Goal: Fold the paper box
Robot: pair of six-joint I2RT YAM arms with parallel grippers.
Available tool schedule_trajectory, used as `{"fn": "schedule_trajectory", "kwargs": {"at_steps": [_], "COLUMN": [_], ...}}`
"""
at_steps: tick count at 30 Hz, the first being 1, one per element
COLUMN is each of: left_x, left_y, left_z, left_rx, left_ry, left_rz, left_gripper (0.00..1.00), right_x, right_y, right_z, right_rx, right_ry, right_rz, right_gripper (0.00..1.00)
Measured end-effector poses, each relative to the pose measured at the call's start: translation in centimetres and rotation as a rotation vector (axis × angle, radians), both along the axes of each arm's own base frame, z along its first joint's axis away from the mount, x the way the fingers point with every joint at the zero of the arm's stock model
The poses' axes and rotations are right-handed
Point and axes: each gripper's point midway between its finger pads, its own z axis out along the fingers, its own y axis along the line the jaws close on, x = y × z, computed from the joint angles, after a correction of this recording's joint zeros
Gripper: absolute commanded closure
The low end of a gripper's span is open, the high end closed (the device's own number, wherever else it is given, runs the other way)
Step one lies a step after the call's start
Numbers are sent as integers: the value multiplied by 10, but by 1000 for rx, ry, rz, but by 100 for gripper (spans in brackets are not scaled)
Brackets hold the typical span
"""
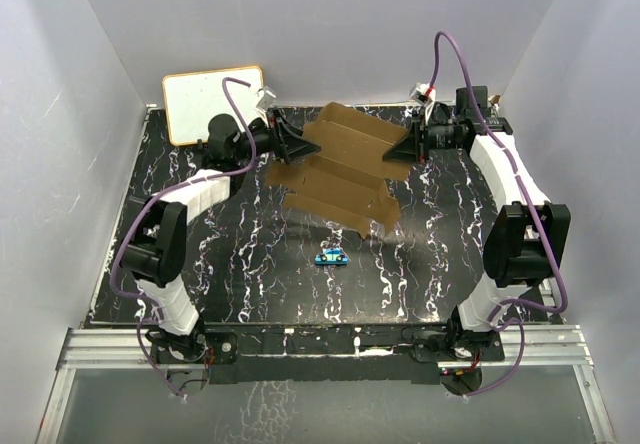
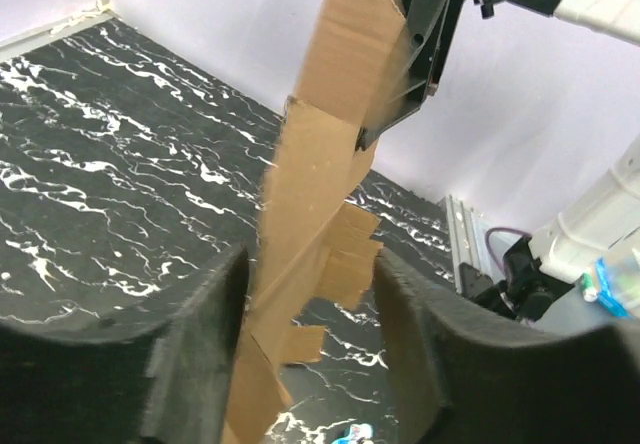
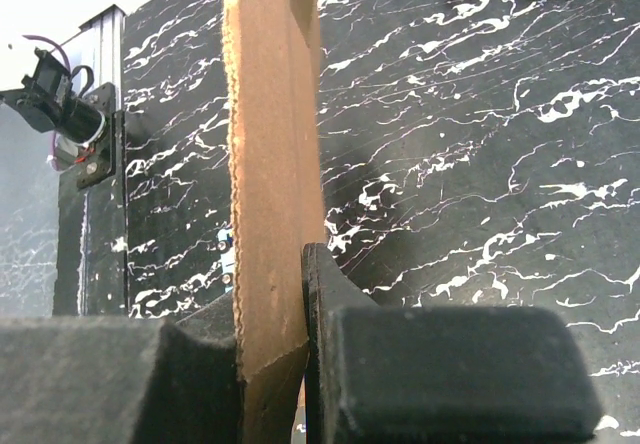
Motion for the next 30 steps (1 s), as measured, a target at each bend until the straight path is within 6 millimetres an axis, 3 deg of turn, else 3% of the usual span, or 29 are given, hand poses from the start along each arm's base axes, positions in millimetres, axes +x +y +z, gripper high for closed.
{"fn": "schedule_trajectory", "kwargs": {"at_steps": [4,8,12,15,21,27,30], "left_x": [-1,-13,-33,-42,-44,-50,-46], "left_y": [16,49,81,88,94,98,107], "left_z": [6,19,14,2,-30,-52,-62], "left_rx": [16,26,38,48,55,51,51], "left_ry": [21,-4,-30,-19,84,174,228], "left_rz": [92,215,333,363,399,417,459], "left_gripper": [22,9,6,6,27,70,79], "right_x": [3,5,3,-2,-9,-9,-9], "right_y": [-8,-21,-24,-22,-19,-19,-18], "right_z": [10,26,45,60,75,81,89], "right_rx": [11,23,38,55,72,78,83], "right_ry": [14,15,8,-8,-17,-11,-23], "right_rz": [-32,-76,-91,-86,-82,-86,-83], "right_gripper": [92,92,92,92,92,92,92]}}
